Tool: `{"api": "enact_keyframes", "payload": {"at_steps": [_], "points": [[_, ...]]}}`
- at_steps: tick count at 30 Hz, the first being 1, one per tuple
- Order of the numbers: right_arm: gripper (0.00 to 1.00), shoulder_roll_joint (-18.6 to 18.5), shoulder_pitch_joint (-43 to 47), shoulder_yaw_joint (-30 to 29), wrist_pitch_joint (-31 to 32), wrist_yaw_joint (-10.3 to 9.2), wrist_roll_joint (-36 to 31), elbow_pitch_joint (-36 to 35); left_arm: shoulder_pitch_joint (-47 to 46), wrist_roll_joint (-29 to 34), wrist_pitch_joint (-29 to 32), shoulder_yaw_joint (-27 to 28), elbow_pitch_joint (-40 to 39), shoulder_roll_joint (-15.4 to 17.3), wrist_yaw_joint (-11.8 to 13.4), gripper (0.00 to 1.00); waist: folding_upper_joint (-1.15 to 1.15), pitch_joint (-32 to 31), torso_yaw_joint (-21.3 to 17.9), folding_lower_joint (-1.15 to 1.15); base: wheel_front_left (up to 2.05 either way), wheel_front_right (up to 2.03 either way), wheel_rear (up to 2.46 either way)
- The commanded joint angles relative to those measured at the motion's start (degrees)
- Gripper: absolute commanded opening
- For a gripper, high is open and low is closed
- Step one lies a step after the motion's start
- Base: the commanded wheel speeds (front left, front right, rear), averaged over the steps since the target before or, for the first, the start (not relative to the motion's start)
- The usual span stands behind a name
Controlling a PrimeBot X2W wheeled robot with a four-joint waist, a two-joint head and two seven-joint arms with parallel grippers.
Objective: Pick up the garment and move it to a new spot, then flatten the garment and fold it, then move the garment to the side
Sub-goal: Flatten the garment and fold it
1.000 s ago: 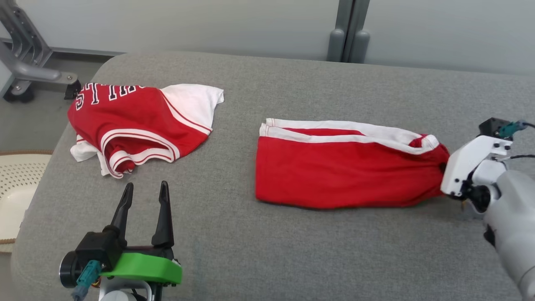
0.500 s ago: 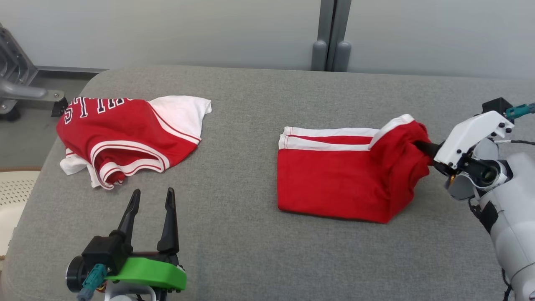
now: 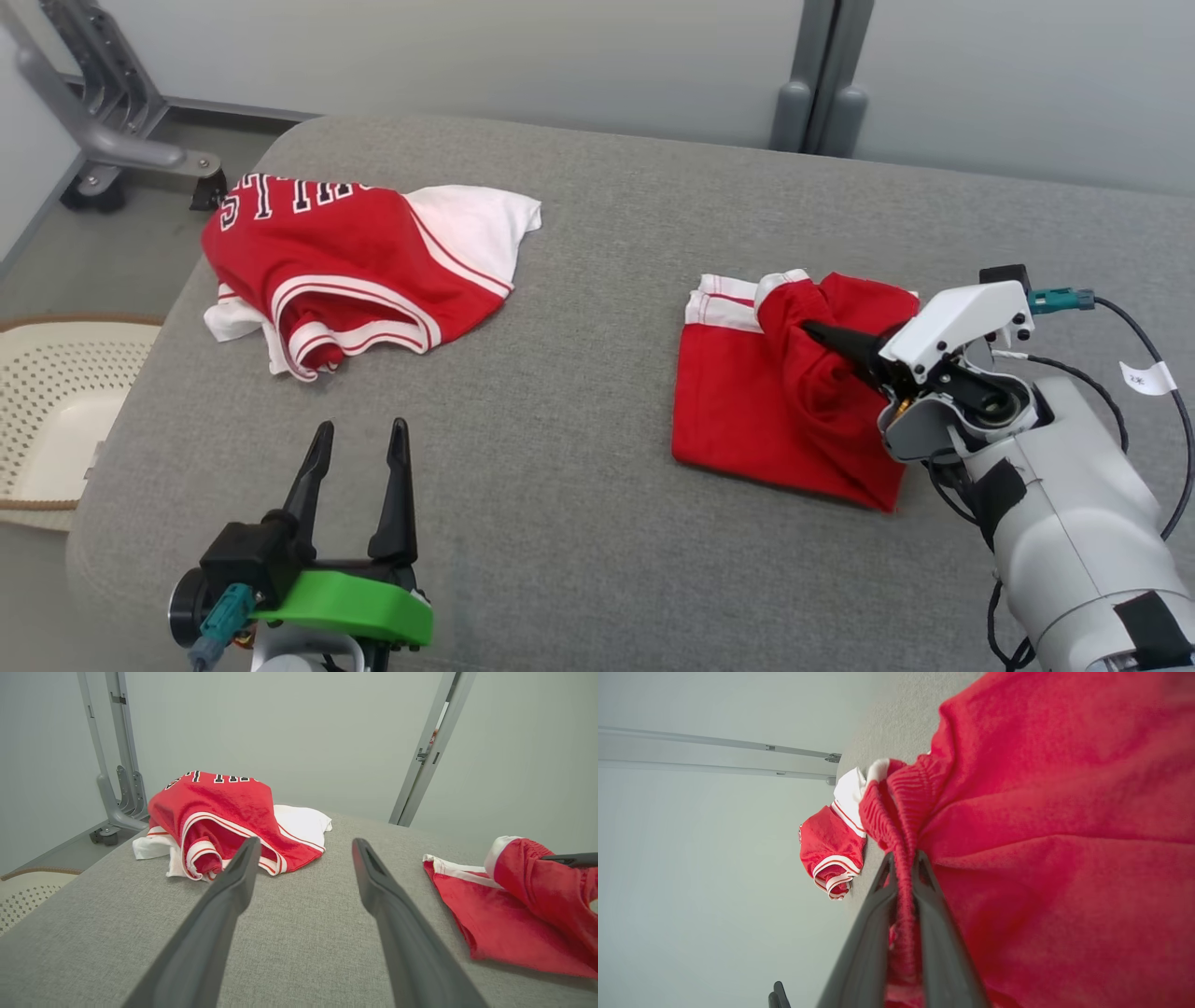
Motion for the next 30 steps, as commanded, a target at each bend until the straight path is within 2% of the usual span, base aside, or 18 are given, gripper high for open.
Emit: {"api": "enact_keyframes", "payload": {"at_steps": [1, 7, 8, 9, 14, 20, 26, 30], "points": [[0.0, 0.11, -0.45, -0.16, -1.23, 0.02, 0.13, 0.6, -0.62, -0.24, -0.16, -0.18, 0.08, 0.11, 0.27, 1.0, 0.0, 0.95, 1.75, 0.0, 0.0, 0.0, 0.0], [0.0, 1.48, -1.42, 0.26, -5.75, 0.02, -0.44, 4.77, -0.85, -0.9, -0.16, -0.89, 0.06, 0.11, 0.61, 1.0, 0.0, 1.73, 3.2, 0.0, 0.0, 0.0, 0.0], [0.64, 1.67, -1.5, 0.47, -6.15, 0.02, -0.43, 5.34, -0.9, -0.9, -0.16, -0.9, -0.02, 0.11, 0.71, 1.0, 0.0, 1.85, 3.2, 0.0, 0.0, 0.0, 0.0], [1.0, 1.88, -1.63, 0.64, -6.1, 0.02, -0.07, 5.63, -0.95, -0.94, -0.16, -0.9, -0.07, 0.11, 0.75, 1.0, 0.0, 1.9, 3.15, 0.0, 0.0, 0.0, 0.0], [1.0, 2.55, -1.55, 1.1, -5.47, 0.02, 3.52, 2.86, -1.22, -1.1, -0.15, -0.66, 0.02, 0.11, 1.19, 1.0, 0.0, 1.76, 1.6, 0.0, 0.0, 0.0, 0.0], [1.0, 2.41, 1.14, 2.85, -7.07, 0.02, 6.23, -8.47, -1.08, -0.46, -0.15, 0.27, -0.2, 0.11, 0.97, 1.0, 0.0, 1.08, -2.21, 0.0, 0.0, 0.0, 0.0], [1.0, -1.78, 5.64, 5.15, -11.71, 0.02, 5.01, -23.9, -0.95, 0.36, -0.14, 1.28, -0.66, 0.1, 0.66, 1.0, 0.0, 0.19, -7.12, 0.0, 0.0, 0.0, 0.0], [1.0, -7.34, 9.97, 8.24, -19.27, 0.02, -0.46, -32.89, -1.13, 0.37, -0.09, 1.0, -0.73, 0.11, 0.31, 1.0, 0.0, -0.11, -9.33, 0.0, 0.0, 0.0, 0.0]]}}
